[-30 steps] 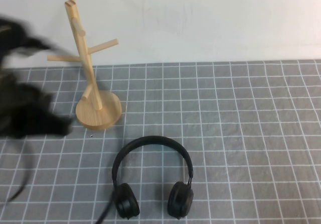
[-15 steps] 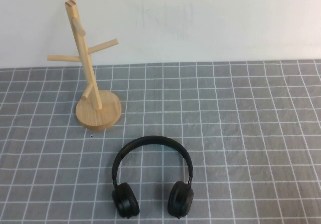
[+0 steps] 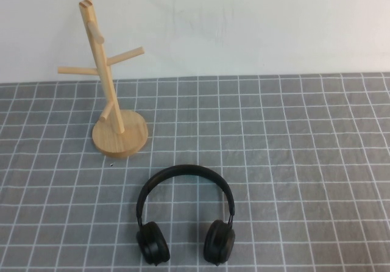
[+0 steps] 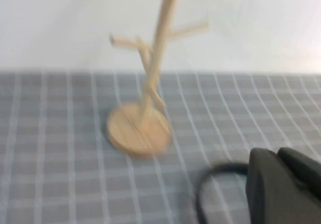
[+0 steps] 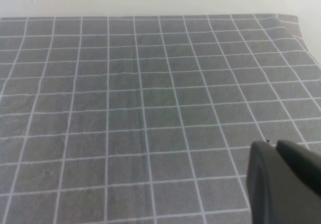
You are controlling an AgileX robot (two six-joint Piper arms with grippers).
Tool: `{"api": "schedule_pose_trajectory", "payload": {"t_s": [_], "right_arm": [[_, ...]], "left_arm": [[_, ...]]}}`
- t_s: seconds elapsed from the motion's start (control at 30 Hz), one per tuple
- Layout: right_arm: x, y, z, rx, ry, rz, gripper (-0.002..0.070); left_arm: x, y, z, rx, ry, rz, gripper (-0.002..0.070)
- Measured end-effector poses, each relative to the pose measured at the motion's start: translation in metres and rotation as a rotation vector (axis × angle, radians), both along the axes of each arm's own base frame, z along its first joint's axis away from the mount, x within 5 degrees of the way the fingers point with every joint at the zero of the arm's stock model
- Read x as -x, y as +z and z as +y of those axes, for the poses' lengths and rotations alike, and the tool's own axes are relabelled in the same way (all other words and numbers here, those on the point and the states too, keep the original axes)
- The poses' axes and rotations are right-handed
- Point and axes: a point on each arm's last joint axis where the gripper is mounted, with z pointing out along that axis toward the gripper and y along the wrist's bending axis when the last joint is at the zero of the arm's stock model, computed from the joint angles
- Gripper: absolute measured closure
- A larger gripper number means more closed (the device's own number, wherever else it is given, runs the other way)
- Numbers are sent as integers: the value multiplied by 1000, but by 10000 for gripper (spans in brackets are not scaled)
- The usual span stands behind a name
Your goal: Take out the headphones from the headphone stand
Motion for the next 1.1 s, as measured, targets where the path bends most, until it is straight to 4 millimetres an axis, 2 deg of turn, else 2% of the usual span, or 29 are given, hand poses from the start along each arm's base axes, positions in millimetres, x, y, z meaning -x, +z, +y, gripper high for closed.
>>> {"api": "schedule_pose_trajectory", "payload": {"t_s": [0.23,0.4,0.57,0.7,0.77,0.93,1.1], "right_arm": [[0,0,0,0,0,0,682],[0,0,0,0,0,0,682],[0,0,0,0,0,0,682],[0,0,0,0,0,0,682],[0,0,0,0,0,0,682],[0,0,0,0,0,0,682],[0,0,0,0,0,0,682]], "left_arm": [[-13,-15,-10,-131,-42,-210,678],[-15,-26,-7,-166,18,-176,678],[-16,-23,-4,-174,88,-213,678],[-19,-19,-4,-212,119,-355,678],[-19,-25,-4,-248,123,-429,678],[-10,-53,-2,-244,128,-479,678],[-6,-110,-2,-149,133,-370,678]]}}
